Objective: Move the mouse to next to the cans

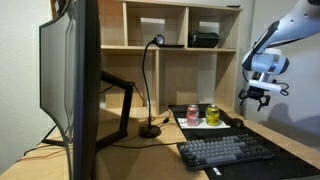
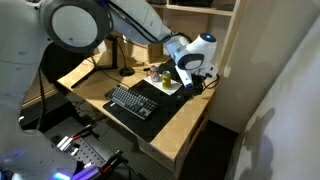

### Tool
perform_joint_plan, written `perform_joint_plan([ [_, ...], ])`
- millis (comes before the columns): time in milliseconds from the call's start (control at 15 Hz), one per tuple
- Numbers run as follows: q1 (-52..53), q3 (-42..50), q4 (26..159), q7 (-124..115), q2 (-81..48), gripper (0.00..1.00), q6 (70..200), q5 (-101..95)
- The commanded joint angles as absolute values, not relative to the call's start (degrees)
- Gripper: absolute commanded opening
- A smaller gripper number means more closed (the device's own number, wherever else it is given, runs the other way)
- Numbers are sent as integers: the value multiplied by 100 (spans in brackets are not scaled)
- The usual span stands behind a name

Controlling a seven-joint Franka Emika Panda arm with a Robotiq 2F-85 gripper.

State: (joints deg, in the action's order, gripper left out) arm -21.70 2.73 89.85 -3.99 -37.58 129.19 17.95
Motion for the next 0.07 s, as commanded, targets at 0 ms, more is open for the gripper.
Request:
perform_joint_plan([
  [0, -2119, 424, 8929, -367, -3649, 100, 12558, 1918],
])
